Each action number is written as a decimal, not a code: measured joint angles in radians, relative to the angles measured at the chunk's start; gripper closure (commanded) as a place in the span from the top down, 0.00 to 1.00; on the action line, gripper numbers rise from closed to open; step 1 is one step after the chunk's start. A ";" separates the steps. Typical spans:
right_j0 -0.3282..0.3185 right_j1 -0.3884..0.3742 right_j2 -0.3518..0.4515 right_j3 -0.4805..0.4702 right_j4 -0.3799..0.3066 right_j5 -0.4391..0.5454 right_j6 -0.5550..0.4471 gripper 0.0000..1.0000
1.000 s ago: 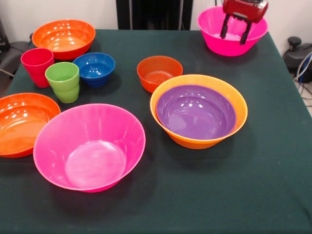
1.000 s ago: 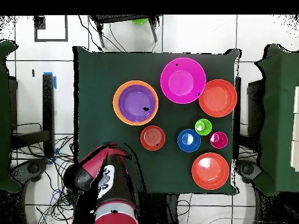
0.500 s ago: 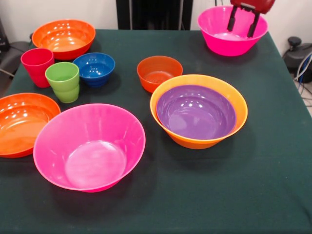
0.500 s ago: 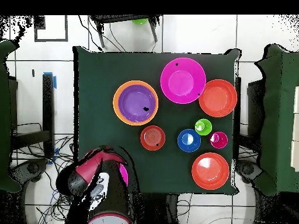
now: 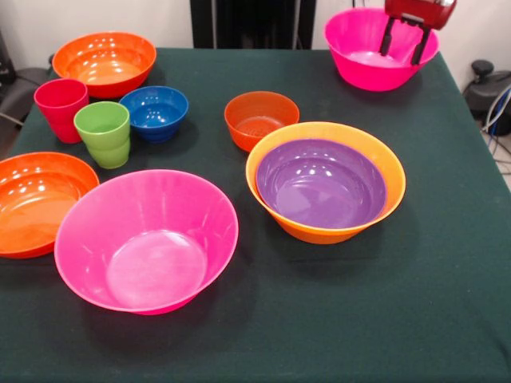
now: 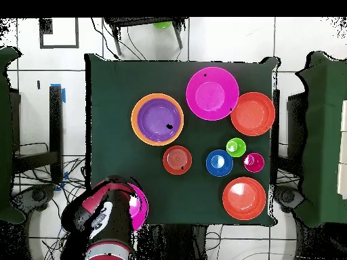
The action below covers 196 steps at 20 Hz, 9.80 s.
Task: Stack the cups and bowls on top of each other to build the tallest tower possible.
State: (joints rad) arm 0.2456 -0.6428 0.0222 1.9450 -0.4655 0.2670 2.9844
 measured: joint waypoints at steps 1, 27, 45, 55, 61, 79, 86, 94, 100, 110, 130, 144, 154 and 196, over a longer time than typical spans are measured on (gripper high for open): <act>0.004 0.002 -0.003 0.000 0.005 -0.004 0.000 1.00; 0.029 0.029 -0.028 0.016 0.103 -0.068 0.000 1.00; 0.011 -0.024 -0.023 0.042 0.107 -0.068 0.000 1.00; 0.037 0.030 -0.032 0.041 0.108 -0.071 0.000 1.00; 0.042 0.064 -0.039 0.041 0.108 -0.074 0.000 1.00; 0.038 0.066 -0.061 0.043 0.108 -0.072 0.000 0.00; 0.012 0.060 -0.057 0.043 0.108 -0.073 0.000 0.00; 0.037 0.082 -0.065 0.018 0.109 -0.072 0.000 0.00; 0.087 0.091 -0.093 0.000 0.130 -0.071 0.000 0.00; 0.091 0.095 -0.093 -0.029 0.170 -0.031 0.000 0.00; 0.104 0.142 -0.093 -0.247 0.252 0.069 0.000 0.00; 0.128 0.180 -0.117 -0.349 0.253 0.135 0.000 0.00; 0.137 0.205 -0.139 -0.410 0.253 0.136 0.000 0.00; 0.151 0.308 -0.176 -0.527 0.252 0.022 0.000 1.00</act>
State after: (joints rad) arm 0.3964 -0.3351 -0.1541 1.4179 -0.2138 0.2889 2.9844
